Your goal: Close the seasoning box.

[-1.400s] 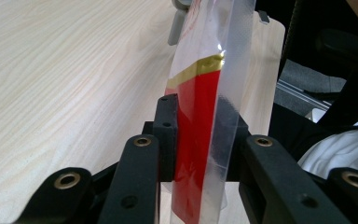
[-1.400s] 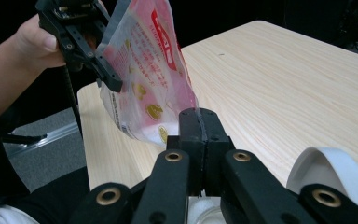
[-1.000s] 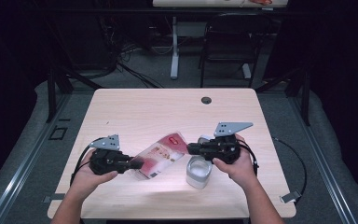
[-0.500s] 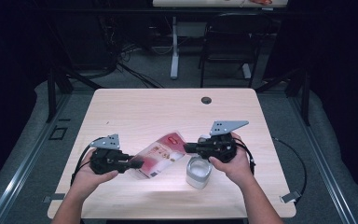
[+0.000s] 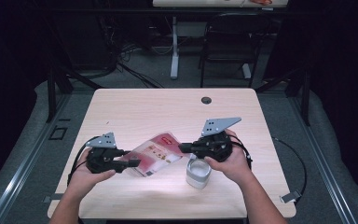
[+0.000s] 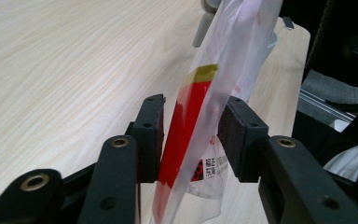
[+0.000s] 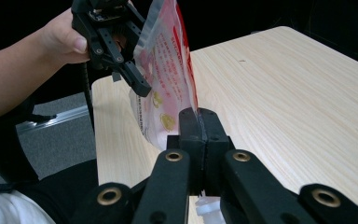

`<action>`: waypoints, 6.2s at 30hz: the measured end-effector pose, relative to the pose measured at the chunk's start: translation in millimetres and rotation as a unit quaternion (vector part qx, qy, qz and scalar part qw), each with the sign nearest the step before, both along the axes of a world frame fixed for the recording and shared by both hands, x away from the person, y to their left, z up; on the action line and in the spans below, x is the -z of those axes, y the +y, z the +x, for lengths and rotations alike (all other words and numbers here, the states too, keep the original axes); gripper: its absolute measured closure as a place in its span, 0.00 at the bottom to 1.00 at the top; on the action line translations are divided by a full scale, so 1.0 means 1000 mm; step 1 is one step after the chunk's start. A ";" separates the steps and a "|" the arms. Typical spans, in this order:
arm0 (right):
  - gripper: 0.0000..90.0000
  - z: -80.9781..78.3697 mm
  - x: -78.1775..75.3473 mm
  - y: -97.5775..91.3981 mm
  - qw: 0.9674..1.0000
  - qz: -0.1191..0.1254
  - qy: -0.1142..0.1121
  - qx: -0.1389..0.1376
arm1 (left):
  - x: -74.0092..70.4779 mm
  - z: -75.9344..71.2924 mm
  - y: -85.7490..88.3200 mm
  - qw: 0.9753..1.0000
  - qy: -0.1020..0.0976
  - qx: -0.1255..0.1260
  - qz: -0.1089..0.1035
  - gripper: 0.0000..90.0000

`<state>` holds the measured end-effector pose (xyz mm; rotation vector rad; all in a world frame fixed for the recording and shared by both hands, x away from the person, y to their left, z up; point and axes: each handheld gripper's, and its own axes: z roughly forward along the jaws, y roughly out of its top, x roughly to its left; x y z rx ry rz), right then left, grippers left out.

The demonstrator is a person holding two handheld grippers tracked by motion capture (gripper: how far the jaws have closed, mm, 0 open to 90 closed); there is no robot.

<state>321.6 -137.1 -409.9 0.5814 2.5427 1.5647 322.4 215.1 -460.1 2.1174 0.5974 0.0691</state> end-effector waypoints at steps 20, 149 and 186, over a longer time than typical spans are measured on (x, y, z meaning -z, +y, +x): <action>1.00 0.000 0.000 0.012 0.999 -0.036 -0.009 -0.002 | -0.005 -0.002 0.012 0.999 -0.029 -0.033 0.001 0.64; 0.61 -0.002 0.001 0.094 1.000 -0.010 -0.019 -0.010 | 0.033 0.007 0.043 0.994 0.002 -0.111 -0.004 0.54; 0.58 -0.006 0.012 0.038 0.996 -0.002 -0.031 0.089 | 0.033 0.008 0.056 0.989 -0.006 -0.149 -0.003 0.54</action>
